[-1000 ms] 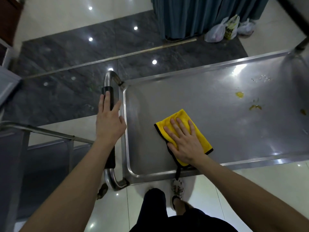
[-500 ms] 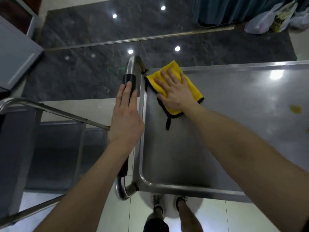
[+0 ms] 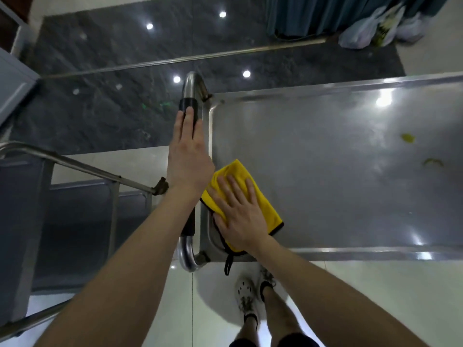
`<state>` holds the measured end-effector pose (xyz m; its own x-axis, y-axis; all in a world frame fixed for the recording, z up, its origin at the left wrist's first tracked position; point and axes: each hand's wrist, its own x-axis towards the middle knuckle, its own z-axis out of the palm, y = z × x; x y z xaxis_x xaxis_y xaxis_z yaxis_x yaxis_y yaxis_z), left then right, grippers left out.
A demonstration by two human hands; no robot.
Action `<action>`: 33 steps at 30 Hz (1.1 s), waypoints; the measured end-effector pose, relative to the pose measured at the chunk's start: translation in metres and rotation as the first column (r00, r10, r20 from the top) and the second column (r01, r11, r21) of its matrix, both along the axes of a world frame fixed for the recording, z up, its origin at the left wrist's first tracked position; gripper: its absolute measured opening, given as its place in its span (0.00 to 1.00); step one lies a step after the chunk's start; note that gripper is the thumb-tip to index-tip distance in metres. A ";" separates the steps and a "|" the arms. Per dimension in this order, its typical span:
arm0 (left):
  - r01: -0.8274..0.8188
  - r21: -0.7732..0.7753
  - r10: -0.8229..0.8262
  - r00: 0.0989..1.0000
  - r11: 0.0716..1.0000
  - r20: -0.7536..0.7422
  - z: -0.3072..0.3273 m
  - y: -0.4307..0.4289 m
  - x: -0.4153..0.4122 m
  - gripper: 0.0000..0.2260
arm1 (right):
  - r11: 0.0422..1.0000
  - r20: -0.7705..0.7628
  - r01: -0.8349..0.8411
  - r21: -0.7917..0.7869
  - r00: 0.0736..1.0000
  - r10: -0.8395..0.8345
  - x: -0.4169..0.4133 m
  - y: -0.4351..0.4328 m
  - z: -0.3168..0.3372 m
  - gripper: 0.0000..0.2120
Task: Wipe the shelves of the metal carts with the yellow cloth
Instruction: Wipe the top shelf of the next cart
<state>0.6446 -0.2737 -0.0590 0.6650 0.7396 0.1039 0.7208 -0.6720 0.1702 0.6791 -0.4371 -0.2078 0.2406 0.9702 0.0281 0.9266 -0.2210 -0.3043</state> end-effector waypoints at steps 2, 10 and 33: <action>0.000 0.002 0.000 1.000 1.000 0.016 0.001 0.000 -0.001 0.33 | 1.000 0.014 -0.001 -0.019 1.000 0.001 -0.001 -0.014 0.002 0.30; 0.011 0.013 -0.011 0.999 1.000 -0.042 0.000 0.002 0.001 0.34 | 0.916 0.126 0.396 -0.065 0.914 -0.386 0.108 -0.161 0.004 0.30; 0.315 -0.380 -0.472 0.753 0.870 -0.457 -0.058 -0.227 0.211 0.70 | 0.819 0.037 0.572 -0.051 0.820 -0.571 0.181 -0.260 0.004 0.30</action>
